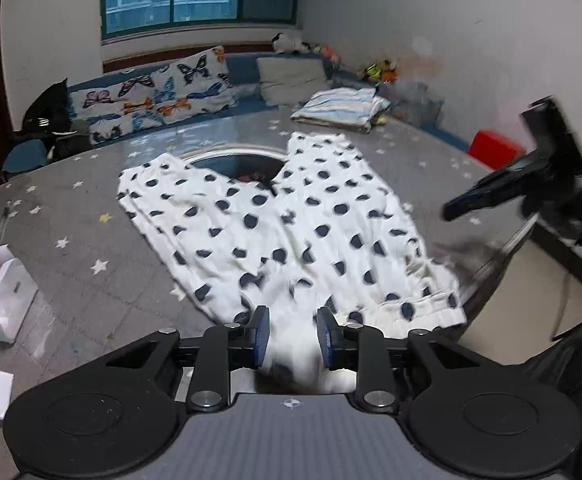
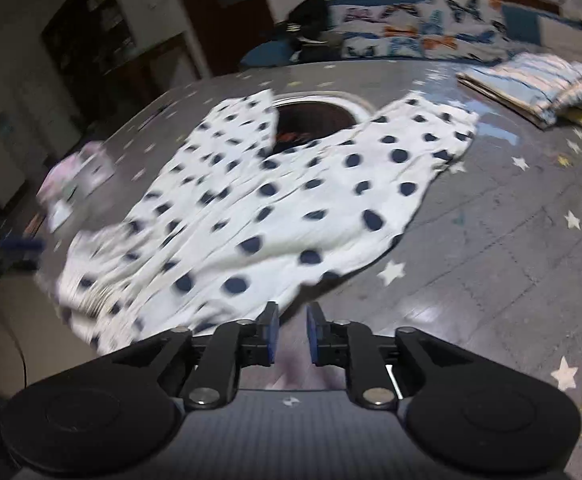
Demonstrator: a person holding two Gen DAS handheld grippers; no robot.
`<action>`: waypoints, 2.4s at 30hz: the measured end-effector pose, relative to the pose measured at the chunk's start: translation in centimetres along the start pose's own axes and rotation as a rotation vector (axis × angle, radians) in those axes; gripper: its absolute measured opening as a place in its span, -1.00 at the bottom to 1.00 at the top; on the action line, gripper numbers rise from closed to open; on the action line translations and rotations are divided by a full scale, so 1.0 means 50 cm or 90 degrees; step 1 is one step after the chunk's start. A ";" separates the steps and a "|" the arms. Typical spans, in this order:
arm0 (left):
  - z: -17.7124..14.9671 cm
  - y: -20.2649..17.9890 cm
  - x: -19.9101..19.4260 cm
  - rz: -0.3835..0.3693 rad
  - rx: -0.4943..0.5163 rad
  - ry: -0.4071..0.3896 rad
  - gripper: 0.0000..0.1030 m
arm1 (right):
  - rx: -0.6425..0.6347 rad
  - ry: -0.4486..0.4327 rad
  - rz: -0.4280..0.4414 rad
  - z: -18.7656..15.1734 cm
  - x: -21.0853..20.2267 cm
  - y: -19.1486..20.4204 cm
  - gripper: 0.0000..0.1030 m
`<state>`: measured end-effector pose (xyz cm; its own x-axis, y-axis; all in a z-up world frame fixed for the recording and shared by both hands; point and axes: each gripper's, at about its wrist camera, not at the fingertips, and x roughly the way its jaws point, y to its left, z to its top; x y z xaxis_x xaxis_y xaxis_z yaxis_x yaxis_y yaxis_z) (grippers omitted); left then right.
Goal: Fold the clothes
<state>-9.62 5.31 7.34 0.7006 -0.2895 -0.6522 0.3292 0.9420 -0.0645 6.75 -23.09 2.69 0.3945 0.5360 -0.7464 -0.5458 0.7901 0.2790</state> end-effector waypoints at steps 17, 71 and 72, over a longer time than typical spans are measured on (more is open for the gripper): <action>0.044 0.154 0.133 0.066 -0.235 -0.026 -0.57 | 0.087 -0.015 0.021 -0.004 0.089 -0.005 -0.94; -0.016 -0.113 0.134 -0.091 0.103 0.029 -0.31 | -0.301 0.066 0.064 -0.099 0.032 0.212 -0.13; -0.021 -0.119 0.137 -0.081 0.121 0.031 -0.31 | -0.304 0.063 0.064 -0.099 0.032 0.214 -0.10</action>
<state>-7.44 -2.11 2.48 0.6162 -0.3913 -0.6835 0.5291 0.8485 -0.0088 -2.12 -15.24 1.51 0.2629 0.5534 -0.7903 -0.8646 0.4986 0.0615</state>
